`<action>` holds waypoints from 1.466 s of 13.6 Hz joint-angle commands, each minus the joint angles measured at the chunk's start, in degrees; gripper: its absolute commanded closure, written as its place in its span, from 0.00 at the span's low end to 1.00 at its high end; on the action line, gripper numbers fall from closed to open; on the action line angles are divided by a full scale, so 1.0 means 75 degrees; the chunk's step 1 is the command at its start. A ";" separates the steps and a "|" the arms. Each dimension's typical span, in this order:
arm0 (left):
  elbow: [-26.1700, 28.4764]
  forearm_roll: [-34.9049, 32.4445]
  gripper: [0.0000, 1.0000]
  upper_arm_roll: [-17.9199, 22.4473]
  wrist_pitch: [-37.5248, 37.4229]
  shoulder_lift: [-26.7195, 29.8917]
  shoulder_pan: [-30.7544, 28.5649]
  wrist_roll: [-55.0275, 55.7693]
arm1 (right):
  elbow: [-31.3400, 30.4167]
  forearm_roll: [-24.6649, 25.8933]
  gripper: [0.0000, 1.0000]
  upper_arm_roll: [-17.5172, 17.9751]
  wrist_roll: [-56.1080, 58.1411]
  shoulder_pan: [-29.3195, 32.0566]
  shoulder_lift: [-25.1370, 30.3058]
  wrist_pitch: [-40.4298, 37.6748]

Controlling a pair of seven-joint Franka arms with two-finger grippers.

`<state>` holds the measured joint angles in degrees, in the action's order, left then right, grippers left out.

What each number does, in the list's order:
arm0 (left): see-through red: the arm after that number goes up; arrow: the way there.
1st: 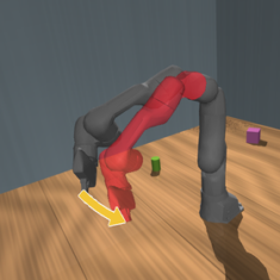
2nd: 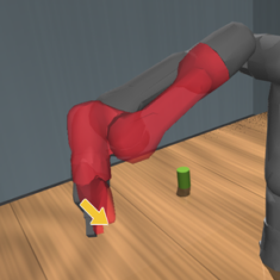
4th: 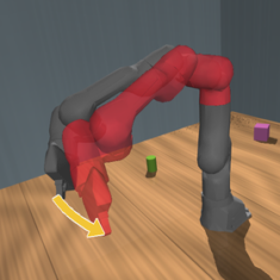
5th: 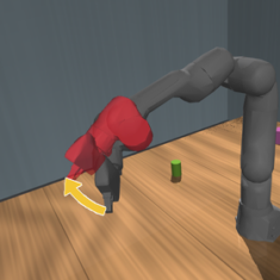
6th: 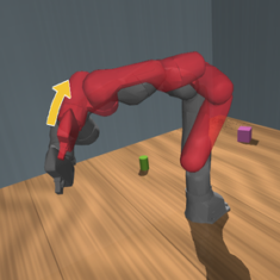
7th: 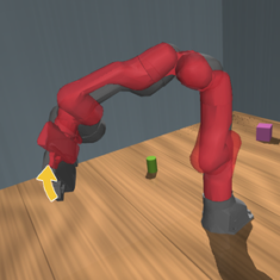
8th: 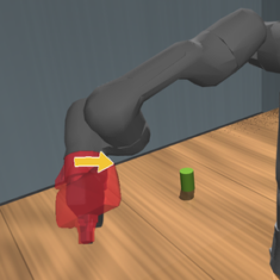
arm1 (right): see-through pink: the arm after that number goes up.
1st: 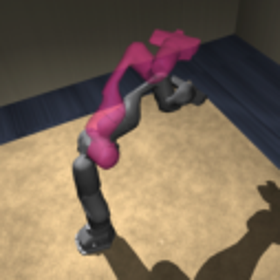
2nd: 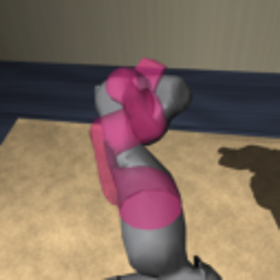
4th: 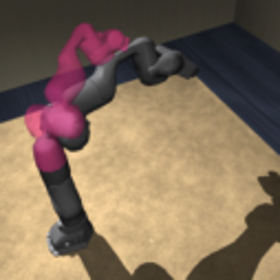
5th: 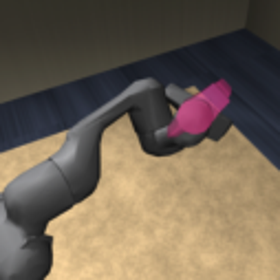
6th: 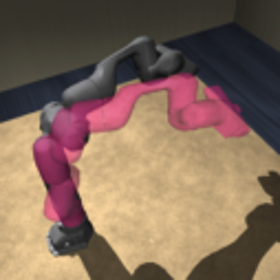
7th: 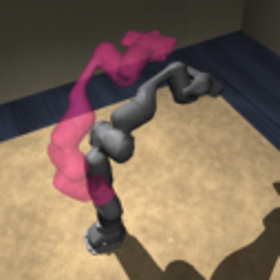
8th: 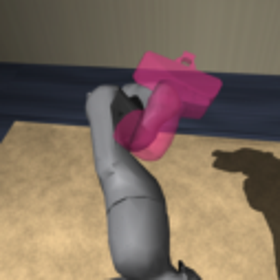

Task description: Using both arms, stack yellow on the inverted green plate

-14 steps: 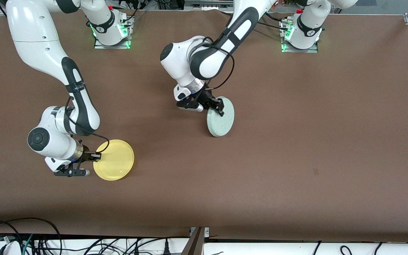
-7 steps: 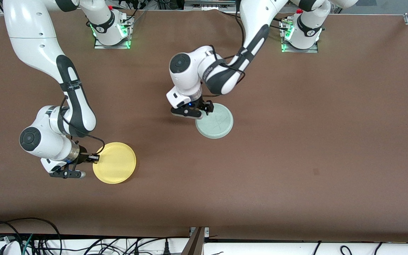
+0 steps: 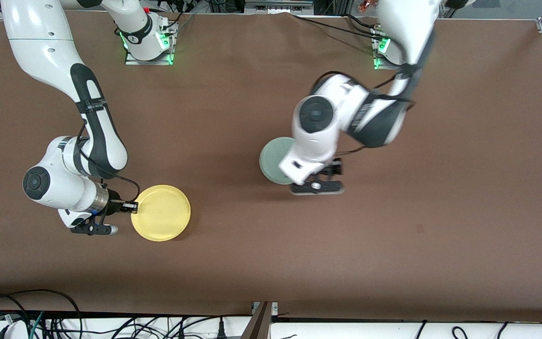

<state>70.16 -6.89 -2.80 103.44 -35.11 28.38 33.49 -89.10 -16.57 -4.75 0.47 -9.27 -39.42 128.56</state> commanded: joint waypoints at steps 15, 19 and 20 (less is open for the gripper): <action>0.2970 0.0298 0.00 0.0033 -0.1219 0.4656 -0.3386 -0.3786 | -0.3483 -0.0193 1.00 0.3211 -0.5170 -0.1867 0.1730 0.3293; 0.3278 0.0778 0.00 0.0724 -0.1206 0.4787 -0.3129 -0.3832 | -0.3448 -0.0158 1.00 0.2943 -0.5465 -0.2582 0.1238 0.4091; 0.3278 0.0987 0.00 0.0806 -0.1206 0.4787 -0.3117 -0.3832 | -0.3424 -0.0147 1.00 0.2756 -0.5465 -0.2747 0.1097 0.4255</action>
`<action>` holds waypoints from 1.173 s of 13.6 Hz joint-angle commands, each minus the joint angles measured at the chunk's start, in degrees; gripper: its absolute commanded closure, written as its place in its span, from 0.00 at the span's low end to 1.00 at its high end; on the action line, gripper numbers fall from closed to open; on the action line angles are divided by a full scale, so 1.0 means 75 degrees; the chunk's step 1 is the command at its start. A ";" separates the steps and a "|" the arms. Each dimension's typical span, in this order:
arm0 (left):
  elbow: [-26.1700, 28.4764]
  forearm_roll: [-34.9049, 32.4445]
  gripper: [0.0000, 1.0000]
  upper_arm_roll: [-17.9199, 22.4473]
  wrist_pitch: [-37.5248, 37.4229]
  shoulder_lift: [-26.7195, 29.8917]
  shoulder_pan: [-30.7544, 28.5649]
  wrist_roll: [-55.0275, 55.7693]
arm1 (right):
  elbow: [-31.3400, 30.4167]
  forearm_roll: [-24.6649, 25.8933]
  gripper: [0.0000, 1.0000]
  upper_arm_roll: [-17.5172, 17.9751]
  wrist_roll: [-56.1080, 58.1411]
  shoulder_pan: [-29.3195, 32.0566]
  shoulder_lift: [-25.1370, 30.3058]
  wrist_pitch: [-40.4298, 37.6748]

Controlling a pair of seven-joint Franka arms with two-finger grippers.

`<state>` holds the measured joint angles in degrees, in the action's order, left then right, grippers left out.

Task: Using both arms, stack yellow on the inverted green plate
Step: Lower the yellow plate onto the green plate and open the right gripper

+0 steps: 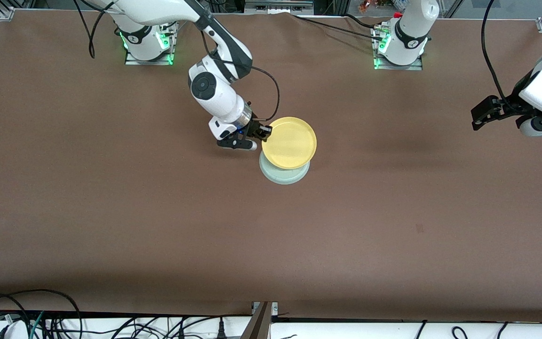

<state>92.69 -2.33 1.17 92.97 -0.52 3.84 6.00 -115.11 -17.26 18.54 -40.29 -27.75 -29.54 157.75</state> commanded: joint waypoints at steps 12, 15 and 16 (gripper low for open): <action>0.0122 0.0230 0.00 0.0372 0.0108 0.0011 0.0145 -0.0917 | 0.0265 -0.0054 0.00 -0.1031 -0.0229 -0.0777 -0.0480 0.0588; 0.0087 0.0136 0.00 0.0360 0.0120 -0.0013 0.0156 -0.0893 | 0.0289 -0.0054 0.00 -0.1182 -0.0312 -0.0730 0.0010 0.0052; 0.0041 0.0054 0.00 0.0337 0.0109 -0.0013 0.0168 -0.0893 | 0.0393 -0.0031 0.00 -0.1439 -0.0300 -0.0730 0.0349 -0.0462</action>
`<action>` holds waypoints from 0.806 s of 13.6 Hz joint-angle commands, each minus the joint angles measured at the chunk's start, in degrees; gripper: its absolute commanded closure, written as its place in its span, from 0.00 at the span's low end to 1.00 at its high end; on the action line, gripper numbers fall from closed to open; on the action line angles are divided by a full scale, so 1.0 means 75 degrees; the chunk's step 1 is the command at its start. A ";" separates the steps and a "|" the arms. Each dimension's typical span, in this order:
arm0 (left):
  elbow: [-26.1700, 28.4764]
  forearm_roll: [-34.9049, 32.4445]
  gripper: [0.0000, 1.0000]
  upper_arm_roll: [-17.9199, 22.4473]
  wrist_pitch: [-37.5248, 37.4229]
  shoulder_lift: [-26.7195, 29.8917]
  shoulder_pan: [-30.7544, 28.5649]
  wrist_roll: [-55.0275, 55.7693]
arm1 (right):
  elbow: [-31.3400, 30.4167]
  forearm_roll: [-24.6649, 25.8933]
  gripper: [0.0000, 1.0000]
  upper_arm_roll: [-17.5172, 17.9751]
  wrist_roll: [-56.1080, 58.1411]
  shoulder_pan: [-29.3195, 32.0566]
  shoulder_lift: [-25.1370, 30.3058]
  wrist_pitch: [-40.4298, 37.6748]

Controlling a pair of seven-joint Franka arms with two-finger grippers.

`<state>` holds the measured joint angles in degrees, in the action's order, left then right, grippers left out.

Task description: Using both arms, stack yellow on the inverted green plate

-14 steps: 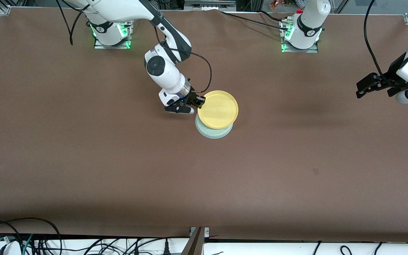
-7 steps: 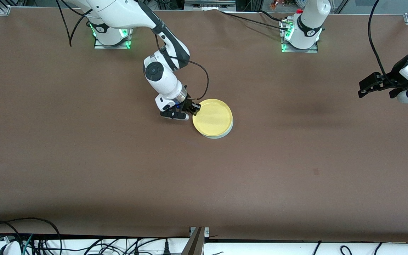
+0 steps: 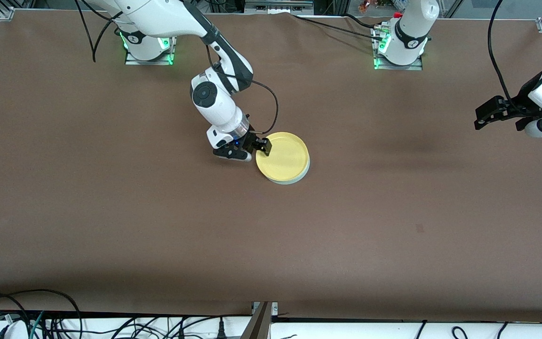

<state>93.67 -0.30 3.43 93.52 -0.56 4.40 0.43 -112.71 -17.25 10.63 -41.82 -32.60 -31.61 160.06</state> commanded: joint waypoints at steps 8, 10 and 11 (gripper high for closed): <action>-0.0125 -0.0230 0.00 -0.0176 0.0034 -0.0031 0.0093 -0.0128 | 0.2370 0.0518 0.00 -0.3008 0.0616 -0.0083 0.2114 -0.5470; -0.0160 -0.0230 0.00 -0.0176 0.0034 -0.0031 0.0081 -0.0140 | 0.2453 0.0869 0.00 -0.3407 0.1388 -0.0083 0.2641 -0.6163; -0.0172 -0.0230 0.00 -0.0176 0.0034 -0.0043 0.0093 -0.0128 | 0.2465 0.0940 0.00 -0.3595 0.1914 -0.0083 0.2829 -0.6467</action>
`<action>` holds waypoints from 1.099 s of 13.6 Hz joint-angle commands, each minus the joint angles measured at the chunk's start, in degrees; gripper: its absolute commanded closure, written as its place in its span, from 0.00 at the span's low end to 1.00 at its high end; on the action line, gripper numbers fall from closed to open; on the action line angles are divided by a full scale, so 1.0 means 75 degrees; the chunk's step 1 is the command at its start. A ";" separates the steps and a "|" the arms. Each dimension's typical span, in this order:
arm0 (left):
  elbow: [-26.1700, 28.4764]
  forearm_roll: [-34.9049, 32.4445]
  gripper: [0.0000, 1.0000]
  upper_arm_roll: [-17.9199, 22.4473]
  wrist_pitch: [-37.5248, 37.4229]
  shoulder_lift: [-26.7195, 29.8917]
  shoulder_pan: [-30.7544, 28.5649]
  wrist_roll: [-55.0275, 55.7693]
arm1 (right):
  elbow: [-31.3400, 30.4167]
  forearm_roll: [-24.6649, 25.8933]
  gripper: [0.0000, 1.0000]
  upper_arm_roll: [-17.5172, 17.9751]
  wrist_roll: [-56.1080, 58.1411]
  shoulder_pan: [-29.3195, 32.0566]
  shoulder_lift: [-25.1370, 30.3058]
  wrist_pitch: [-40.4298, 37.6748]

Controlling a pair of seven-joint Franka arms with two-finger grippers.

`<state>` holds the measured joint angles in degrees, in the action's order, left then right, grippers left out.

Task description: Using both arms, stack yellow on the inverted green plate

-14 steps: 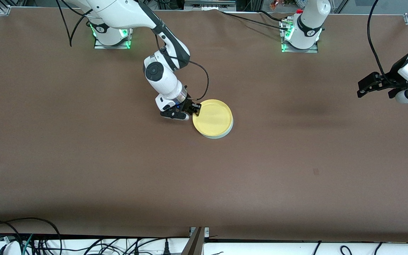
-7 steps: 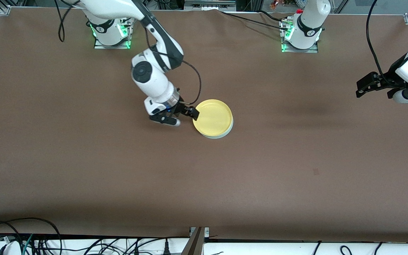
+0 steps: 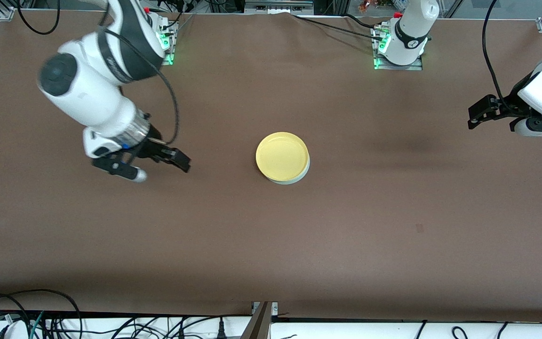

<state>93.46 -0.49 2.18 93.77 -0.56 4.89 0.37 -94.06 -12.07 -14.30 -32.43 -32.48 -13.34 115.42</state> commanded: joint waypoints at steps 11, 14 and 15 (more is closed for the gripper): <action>-0.0157 -0.0204 0.00 -0.0115 0.0036 -0.0043 0.0016 -0.0155 | 0.1209 0.0528 0.00 -0.0953 0.2331 -0.0064 0.1274 -0.4161; -0.0169 -0.0192 0.00 -0.0127 0.0025 -0.0019 0.0016 -0.0202 | 0.1174 0.1128 0.00 -0.0557 0.2343 0.0076 0.1439 -0.4479; -0.0169 -0.0180 0.00 -0.0127 0.0013 -0.0008 0.0016 -0.0213 | 0.1139 0.1163 0.00 -0.0183 0.2366 0.0518 0.1486 -0.4491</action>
<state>93.17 -0.50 1.42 94.18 -0.56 4.90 -0.06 -84.62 -5.15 -19.63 -15.21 -32.16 -3.15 82.44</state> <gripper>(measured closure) 0.000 0.000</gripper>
